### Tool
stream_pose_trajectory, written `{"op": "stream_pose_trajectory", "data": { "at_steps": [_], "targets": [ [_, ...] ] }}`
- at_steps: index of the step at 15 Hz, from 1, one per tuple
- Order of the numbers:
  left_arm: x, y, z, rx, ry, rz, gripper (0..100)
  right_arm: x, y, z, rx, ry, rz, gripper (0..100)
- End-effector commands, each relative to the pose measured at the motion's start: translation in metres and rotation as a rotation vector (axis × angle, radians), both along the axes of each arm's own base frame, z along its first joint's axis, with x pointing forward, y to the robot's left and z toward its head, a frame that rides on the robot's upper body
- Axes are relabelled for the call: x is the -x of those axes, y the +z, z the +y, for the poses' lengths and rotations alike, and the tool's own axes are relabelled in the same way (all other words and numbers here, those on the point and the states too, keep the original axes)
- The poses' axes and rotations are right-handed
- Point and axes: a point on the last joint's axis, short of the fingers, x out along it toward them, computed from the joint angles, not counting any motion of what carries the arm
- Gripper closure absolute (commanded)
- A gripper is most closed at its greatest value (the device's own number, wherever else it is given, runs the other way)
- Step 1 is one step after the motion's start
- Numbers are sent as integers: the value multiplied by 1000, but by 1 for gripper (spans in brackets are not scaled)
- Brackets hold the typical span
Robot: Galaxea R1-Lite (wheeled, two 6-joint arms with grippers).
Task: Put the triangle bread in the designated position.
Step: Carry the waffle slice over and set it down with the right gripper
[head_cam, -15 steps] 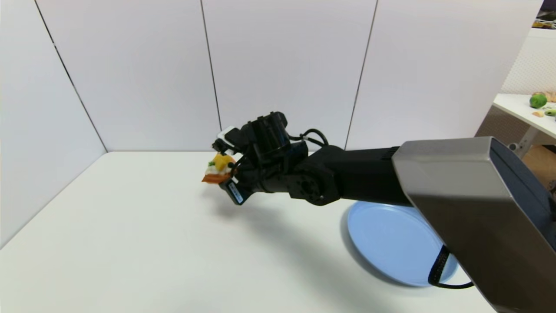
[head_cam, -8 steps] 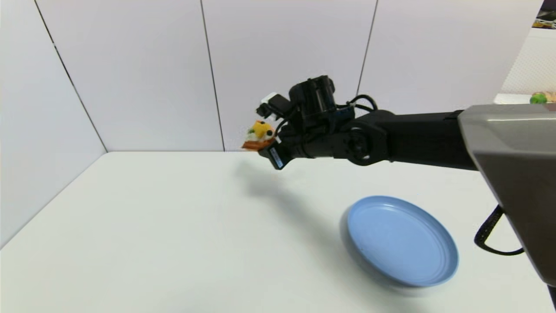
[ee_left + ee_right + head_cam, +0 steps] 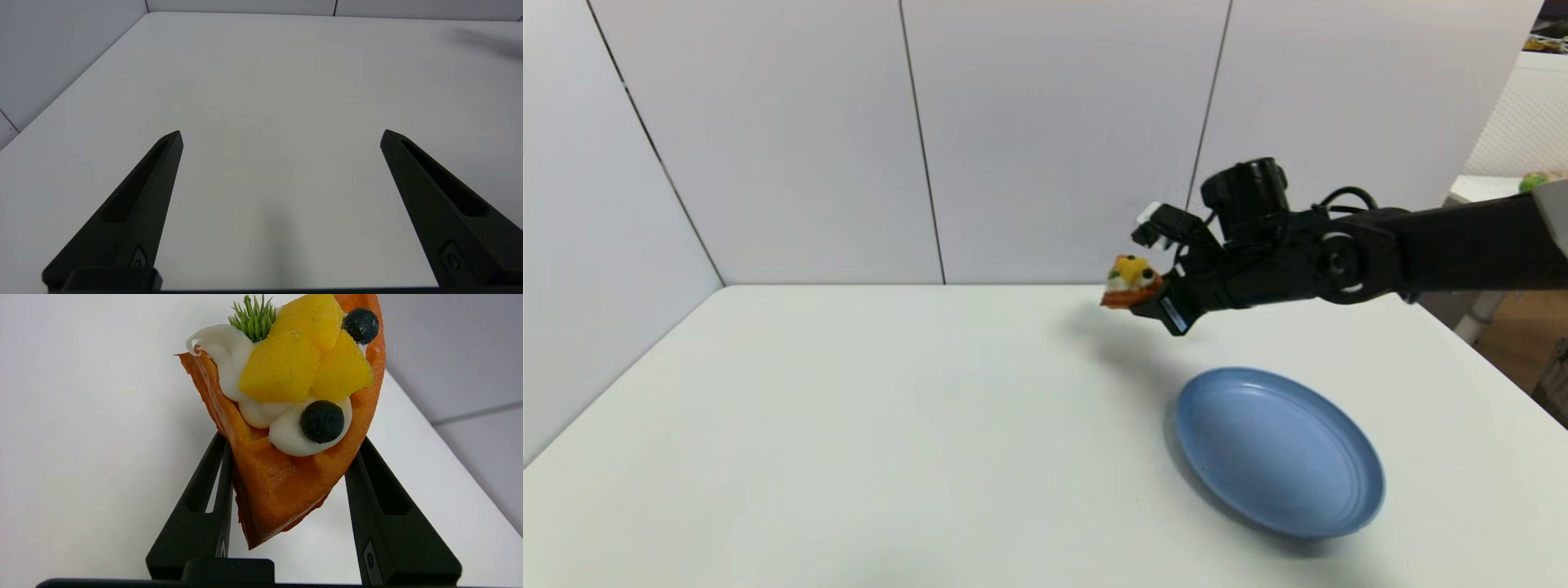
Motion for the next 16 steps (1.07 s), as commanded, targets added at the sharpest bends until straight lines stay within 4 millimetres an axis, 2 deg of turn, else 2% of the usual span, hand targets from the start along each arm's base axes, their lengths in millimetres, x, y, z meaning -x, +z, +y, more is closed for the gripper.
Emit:
{"op": "stream_pose_trajectory", "data": {
  "at_steps": [1, 8, 14, 15, 16],
  "targets": [
    [0, 0, 0, 0, 0, -2, 0, -2, -9, -43, 25, -93, 41, 100],
    [0, 0, 0, 0, 0, -2, 0, -12, -29, -77, 43, -178, 98, 100],
    [0, 0, 0, 0, 0, 1, 0, -10, -43, -90, 15, -160, 160, 100],
    [0, 0, 0, 0, 0, 1, 0, -9, -45, -90, 16, -160, 166, 0],
    [0, 0, 0, 0, 0, 1, 0, -9, -46, -90, 13, -158, 170, 0]
  ]
}}
